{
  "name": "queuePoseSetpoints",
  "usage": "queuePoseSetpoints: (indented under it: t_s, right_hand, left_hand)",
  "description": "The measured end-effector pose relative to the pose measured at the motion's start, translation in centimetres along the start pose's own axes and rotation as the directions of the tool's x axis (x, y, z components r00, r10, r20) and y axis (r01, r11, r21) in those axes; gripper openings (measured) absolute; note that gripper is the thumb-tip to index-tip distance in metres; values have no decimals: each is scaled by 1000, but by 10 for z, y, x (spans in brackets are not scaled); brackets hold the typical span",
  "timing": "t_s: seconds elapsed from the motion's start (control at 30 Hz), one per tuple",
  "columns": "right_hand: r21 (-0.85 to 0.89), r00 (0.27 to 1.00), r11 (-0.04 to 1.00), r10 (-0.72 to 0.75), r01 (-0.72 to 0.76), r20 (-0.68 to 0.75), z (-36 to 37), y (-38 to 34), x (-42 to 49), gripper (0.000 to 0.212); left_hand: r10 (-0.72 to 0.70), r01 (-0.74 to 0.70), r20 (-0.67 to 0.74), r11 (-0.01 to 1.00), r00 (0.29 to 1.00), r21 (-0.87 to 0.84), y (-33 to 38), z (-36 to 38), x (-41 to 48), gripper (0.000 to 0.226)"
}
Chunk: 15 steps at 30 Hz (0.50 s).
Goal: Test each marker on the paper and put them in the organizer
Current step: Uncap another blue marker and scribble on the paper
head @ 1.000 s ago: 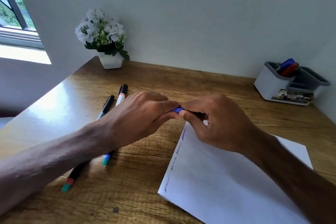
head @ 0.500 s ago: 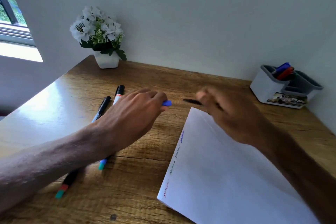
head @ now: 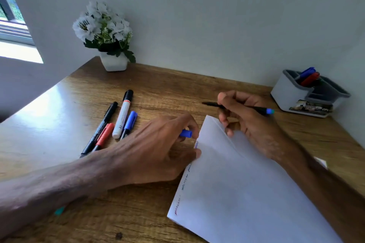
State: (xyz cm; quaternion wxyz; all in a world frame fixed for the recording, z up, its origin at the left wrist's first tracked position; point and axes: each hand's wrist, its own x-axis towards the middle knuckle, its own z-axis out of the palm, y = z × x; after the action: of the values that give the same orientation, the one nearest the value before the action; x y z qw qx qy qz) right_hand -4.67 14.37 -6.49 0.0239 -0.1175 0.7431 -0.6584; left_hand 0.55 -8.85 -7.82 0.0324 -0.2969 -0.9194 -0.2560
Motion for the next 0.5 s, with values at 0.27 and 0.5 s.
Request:
queuePoseSetpoints:
  t_s: [0.27, 0.5]
  right_hand:
    - [-57, 994, 996, 67, -63, 84, 12, 2, -6, 26]
    - [-164, 998, 984, -62, 64, 17, 14, 8, -16, 13]
  left_hand:
    - [27, -29, 30, 997, 999, 71, 1, 2, 1, 43]
    - [-31, 31, 7, 997, 999, 68, 1, 1, 2, 47]
